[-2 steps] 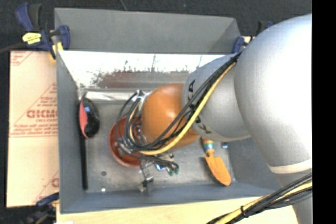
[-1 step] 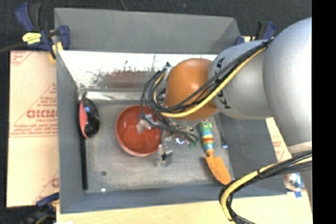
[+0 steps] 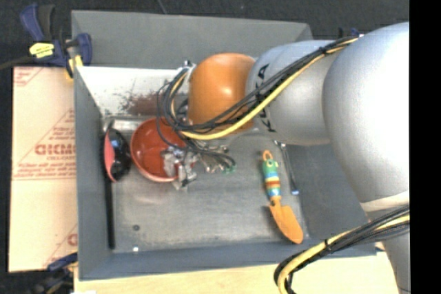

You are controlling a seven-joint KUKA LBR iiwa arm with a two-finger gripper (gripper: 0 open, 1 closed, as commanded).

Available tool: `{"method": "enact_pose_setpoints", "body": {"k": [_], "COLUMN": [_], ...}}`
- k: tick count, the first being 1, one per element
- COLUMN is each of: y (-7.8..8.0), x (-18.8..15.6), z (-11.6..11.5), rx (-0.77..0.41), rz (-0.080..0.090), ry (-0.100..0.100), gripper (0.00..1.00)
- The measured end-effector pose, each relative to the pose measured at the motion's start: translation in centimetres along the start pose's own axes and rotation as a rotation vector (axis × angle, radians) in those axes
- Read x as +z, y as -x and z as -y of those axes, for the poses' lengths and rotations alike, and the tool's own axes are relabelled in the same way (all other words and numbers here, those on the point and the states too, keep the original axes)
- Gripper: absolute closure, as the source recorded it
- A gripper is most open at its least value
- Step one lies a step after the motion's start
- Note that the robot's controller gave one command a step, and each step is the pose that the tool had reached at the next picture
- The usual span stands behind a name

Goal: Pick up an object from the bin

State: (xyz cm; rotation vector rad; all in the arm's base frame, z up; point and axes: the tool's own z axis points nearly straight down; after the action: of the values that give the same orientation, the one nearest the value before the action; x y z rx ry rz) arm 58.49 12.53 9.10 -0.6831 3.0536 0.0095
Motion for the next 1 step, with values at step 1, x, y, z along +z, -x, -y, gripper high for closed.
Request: {"method": "enact_pose_setpoints", "body": {"k": [1], "y": [0.0], "x": [0.0], "z": [0.01], "rx": [0.002], "rz": [0.0], "ry": [0.001], "gripper": [1.0]}}
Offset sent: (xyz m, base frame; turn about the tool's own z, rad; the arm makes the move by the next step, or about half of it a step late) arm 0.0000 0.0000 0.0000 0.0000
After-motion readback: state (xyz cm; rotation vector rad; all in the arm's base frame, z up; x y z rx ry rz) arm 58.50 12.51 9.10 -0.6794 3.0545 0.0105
